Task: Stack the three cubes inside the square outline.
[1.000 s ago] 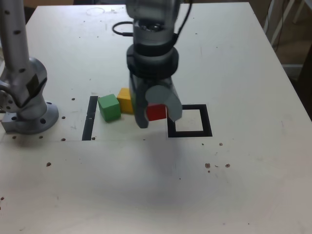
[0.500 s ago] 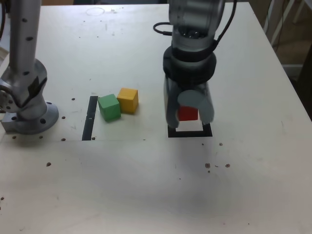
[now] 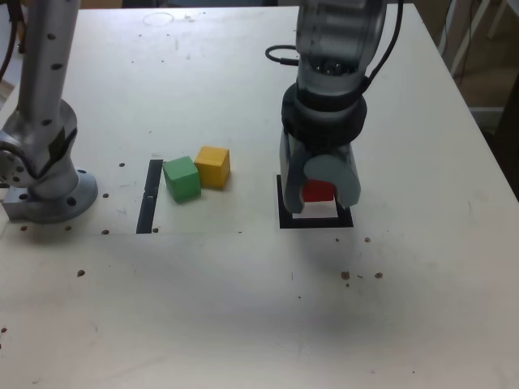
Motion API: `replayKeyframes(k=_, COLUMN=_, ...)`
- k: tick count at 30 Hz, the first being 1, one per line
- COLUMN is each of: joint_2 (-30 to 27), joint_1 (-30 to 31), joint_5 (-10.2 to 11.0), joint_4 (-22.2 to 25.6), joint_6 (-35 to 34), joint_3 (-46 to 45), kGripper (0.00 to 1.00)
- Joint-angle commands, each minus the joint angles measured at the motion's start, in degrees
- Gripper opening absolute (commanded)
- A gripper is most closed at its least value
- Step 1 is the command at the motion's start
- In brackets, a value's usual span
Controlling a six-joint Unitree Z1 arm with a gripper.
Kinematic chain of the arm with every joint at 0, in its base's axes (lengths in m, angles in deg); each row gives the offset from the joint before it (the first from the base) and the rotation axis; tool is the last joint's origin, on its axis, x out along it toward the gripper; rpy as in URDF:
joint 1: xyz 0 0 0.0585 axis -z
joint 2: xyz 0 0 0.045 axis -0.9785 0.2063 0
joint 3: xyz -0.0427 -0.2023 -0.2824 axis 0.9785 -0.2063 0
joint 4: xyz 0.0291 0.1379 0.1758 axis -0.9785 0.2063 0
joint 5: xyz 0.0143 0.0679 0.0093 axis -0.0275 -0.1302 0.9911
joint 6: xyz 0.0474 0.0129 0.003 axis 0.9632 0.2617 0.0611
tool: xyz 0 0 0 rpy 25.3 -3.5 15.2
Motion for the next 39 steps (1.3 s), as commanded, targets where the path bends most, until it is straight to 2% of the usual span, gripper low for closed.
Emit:
replayKeyframes(k=1, joint_2=0.3, joint_1=-0.6, joint_5=-0.2, joint_4=-1.6, joint_6=0.1, joint_3=-1.4, kGripper=0.31)
replayKeyframes(k=17, joint_2=1.3, joint_1=-2.7, joint_5=-0.8, joint_4=-4.3, joint_6=2.5, joint_3=-4.5, kGripper=0.31)
replayKeyframes(k=28, joint_2=2.1, joint_1=-3.6, joint_5=-0.7, joint_4=-5.1, joint_6=2.8, joint_3=-4.8, kGripper=0.35)
replayKeyframes(k=31, joint_2=2.1, joint_1=-3.7, joint_5=-0.6, joint_4=-5.1, joint_6=2.9, joint_3=-4.8, kGripper=0.46)
replayKeyframes(k=36, joint_2=2.0, joint_1=-3.7, joint_5=-1.3, joint_4=-6.0, joint_6=3.5, joint_3=-5.4, kGripper=0.86)
replayKeyframes(k=39, joint_2=2.0, joint_1=-3.7, joint_5=-1.8, joint_4=-6.3, joint_6=3.6, joint_3=-6.1, kGripper=0.96)
